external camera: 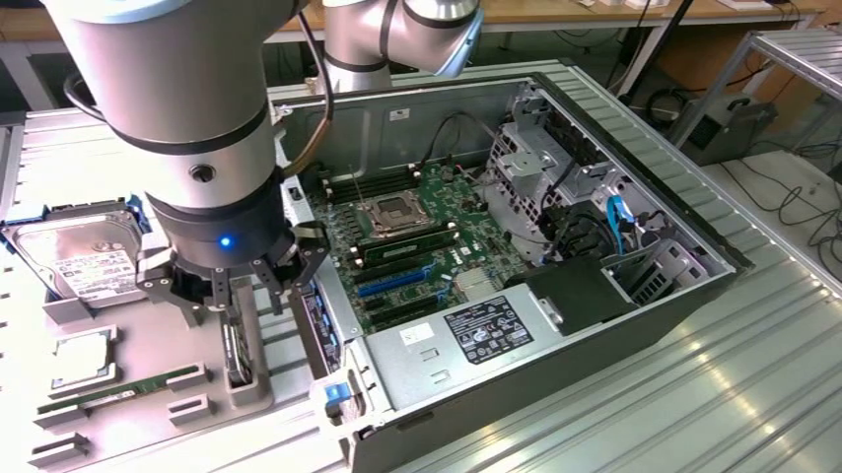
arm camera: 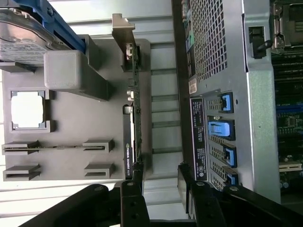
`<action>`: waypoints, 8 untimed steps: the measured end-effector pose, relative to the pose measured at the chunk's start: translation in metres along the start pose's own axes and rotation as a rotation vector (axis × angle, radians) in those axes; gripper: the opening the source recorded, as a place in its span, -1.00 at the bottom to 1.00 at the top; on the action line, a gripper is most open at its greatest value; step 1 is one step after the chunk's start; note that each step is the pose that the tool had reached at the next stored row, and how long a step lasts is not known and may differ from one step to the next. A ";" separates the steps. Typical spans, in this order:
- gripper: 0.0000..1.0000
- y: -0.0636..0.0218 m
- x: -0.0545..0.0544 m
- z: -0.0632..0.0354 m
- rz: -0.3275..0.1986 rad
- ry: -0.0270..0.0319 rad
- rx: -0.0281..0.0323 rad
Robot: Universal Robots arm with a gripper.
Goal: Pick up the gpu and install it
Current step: 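Pick up the gpu and move the gpu toward the slot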
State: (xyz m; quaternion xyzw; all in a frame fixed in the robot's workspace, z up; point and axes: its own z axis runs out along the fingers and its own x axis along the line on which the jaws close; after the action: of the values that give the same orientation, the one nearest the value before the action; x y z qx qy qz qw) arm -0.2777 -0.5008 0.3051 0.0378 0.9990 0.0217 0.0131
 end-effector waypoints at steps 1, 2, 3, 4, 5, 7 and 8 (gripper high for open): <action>-0.15 0.0000 0.000 0.0002 0.000 0.0000 0.0000; -0.15 -0.0001 0.000 0.0005 0.000 0.0000 -0.0001; -0.15 -0.0001 0.000 0.0007 0.000 0.0000 -0.0001; -0.15 -0.0001 0.000 0.0011 0.000 0.0000 -0.0001; -0.15 -0.0001 0.000 0.0014 0.000 0.0000 -0.0001; -0.15 -0.0001 0.001 0.0018 0.000 0.0000 -0.0001; -0.15 -0.0002 0.001 0.0020 0.000 0.0000 0.0000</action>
State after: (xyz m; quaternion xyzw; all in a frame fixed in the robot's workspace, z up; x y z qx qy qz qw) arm -0.2783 -0.5008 0.3031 0.0378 0.9990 0.0217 0.0131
